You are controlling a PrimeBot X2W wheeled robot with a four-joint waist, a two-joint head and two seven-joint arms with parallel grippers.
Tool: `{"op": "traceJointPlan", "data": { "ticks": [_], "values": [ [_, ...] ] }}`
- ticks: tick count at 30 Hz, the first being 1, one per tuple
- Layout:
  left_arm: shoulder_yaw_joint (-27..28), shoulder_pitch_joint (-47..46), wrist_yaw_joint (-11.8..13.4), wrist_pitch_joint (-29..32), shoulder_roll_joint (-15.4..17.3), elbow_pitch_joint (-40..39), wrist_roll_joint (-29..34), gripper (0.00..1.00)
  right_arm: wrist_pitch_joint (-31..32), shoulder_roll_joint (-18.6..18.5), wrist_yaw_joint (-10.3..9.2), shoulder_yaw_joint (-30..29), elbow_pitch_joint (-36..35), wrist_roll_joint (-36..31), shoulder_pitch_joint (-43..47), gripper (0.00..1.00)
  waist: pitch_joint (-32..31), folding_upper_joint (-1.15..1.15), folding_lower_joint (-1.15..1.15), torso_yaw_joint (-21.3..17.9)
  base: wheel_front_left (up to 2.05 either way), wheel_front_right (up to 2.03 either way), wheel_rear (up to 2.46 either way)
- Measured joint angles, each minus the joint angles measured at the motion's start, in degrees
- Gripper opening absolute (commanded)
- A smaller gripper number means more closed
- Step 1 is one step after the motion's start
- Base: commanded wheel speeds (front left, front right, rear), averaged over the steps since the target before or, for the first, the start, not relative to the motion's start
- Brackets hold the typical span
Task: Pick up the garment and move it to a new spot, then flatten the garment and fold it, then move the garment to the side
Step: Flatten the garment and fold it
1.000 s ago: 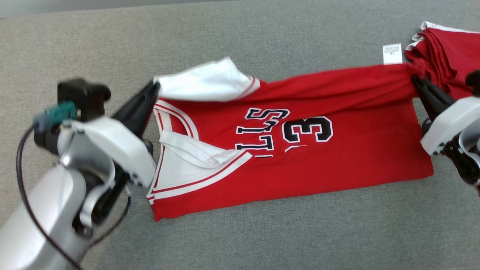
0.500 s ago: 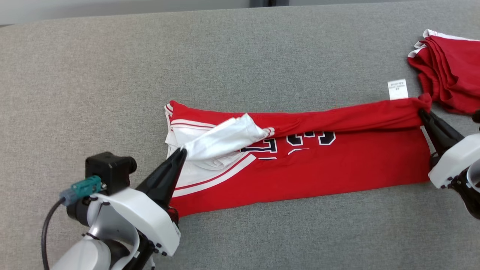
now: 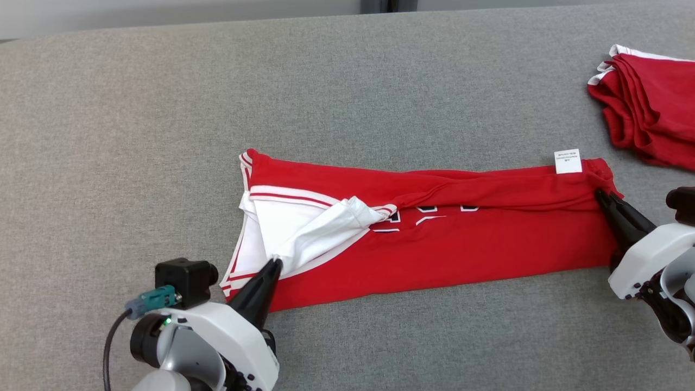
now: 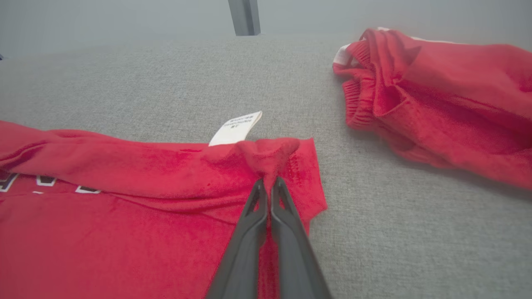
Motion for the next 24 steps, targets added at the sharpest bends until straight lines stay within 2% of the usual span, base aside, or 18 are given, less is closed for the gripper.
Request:
{"op": "traceJointPlan", "data": {
  "ticks": [1, 2, 4, 5, 6, 13, 19, 24],
  "values": [
    [-0.1, 0.3, -0.4, 0.0, -0.5, 0.7, -0.5, 0.00, 0.0, 0.3, 0.00, -0.3, 0.4, 0.0, 0.1, 1.00, -0.1, 0.00, 0.00, 0.0, 0.00, 0.00, 0.00],
    [-0.1, 0.6, -0.4, -0.5, -1.1, 1.3, -0.7, 0.14, 0.0, 0.6, 0.00, -0.9, 0.6, 0.0, 0.3, 1.00, -0.2, 0.00, 0.00, 0.0, 0.00, 0.00, 0.00],
    [-0.4, 0.6, -0.5, -0.4, -1.3, 2.5, -0.8, 0.48, 0.0, 0.7, 0.00, -2.1, 0.8, -0.1, 0.5, 1.00, -0.5, 0.00, 0.00, 0.0, 0.00, 0.00, 0.00],
    [-0.6, 0.7, -0.5, -0.4, -1.4, 3.1, -1.1, 0.84, 0.0, 0.6, 0.00, -2.7, 0.9, -0.1, 0.6, 1.00, -0.7, 0.00, 0.00, 0.0, 0.00, 0.00, 0.00],
    [-0.8, 0.8, -0.4, -0.4, -1.5, 3.7, -1.1, 1.00, 0.0, 0.6, 0.00, -3.5, 0.9, -0.2, 0.8, 1.00, -0.9, 0.00, 0.00, 0.0, 0.00, 0.00, 0.00],
    [0.3, 1.1, 1.9, -4.6, -1.7, 6.1, 1.7, 1.00, 0.0, 0.7, 0.00, -8.2, -0.5, -3.7, 2.8, 1.00, -2.9, 0.00, 0.00, -0.5, 0.00, 0.00, 0.00],
    [3.1, 1.4, 3.5, -13.0, -4.0, 7.8, 3.5, 1.00, 0.0, 4.2, 0.00, -11.6, -2.5, -7.3, 6.0, 1.00, -5.1, 0.00, 0.00, -1.4, 0.00, 0.00, 0.00],
    [4.3, 1.8, 3.3, -19.3, -5.4, 10.1, 4.6, 1.00, 0.0, 7.6, 0.00, -14.7, -3.7, -10.9, 9.4, 1.00, -7.0, 0.00, 0.00, -1.9, 0.00, 0.00, 0.00]
  ]
}}
